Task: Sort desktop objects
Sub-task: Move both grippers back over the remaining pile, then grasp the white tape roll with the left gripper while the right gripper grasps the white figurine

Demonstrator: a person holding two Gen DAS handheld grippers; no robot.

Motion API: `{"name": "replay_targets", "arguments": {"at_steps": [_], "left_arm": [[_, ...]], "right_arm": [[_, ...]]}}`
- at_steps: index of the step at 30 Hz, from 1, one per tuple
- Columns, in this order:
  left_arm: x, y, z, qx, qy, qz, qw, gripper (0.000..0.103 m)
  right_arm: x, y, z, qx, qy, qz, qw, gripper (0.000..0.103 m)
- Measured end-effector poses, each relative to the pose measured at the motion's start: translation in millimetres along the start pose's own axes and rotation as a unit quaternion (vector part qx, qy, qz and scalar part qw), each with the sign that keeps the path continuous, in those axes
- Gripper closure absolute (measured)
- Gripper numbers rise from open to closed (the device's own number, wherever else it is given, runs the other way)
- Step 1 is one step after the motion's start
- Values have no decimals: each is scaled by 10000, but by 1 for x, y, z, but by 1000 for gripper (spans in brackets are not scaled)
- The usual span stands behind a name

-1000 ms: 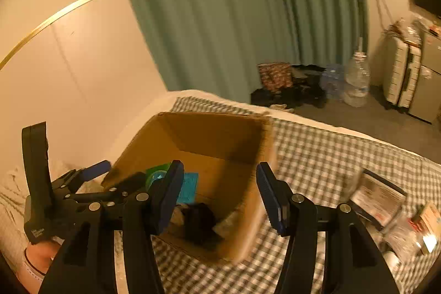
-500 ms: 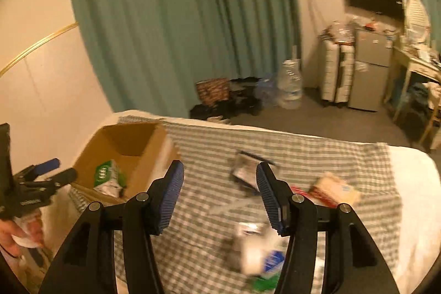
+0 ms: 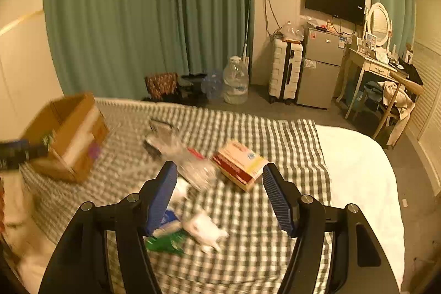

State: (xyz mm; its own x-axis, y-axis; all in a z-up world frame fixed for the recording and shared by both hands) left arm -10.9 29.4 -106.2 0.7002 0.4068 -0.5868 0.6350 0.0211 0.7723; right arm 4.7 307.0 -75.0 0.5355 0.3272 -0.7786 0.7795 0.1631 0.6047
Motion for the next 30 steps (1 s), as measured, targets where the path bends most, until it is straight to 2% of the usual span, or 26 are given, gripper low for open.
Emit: {"name": "replay_targets", "arguments": {"at_steps": [5,8,10,12,14,16,18,22,25,30], "left_arm": [[30,-26,-15,-173,416,30,9990,0],[48,-42,-22,-298,509,-82,9982,0],[60,-55,-28,-419,451,-207,9979,0],[71,-69,-32,-567,482,-329,9967,0],[75,-81,-35,-617,441,-247,9968,0],[77,-92,-42,-695,294,-212,9969,0],[82,-97,-53,-748,-22,-362,9965,0],[86,-102,-72,-661,-535,-537,9949,0],[89,-103,-77,-684,-696,-568,9936,0],[92,-108,-80,-648,-762,-429,9941,0]], "right_arm": [[49,-21,-12,-69,-54,-125,9999,39],[82,-35,-14,-225,-98,-264,9994,38],[96,-52,-13,-303,-19,16,9995,38],[99,-65,-12,-454,70,139,9988,39],[96,-79,-8,-628,248,169,9976,39],[92,-83,-3,-909,310,-138,9953,39],[95,-91,7,-1105,434,-165,9928,39],[104,-101,30,-1206,1286,-59,9843,39],[107,-105,26,-1570,999,-106,9825,39],[111,-118,21,-1616,849,15,9832,39]]}}
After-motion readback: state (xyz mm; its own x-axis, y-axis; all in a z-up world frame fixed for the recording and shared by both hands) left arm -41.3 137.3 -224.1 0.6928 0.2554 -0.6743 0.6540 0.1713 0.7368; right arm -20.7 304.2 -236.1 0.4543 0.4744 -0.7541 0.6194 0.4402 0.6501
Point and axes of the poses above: each gripper's, at about its wrist camera, not at the fingertips, and y roughly against the way its jaws point, z to its left, x to its underside, the point moved 3 cm from there along -y, roughly the way its jaws point, and after that the axes turned 12 degrees about y, right-handed, at the moved point
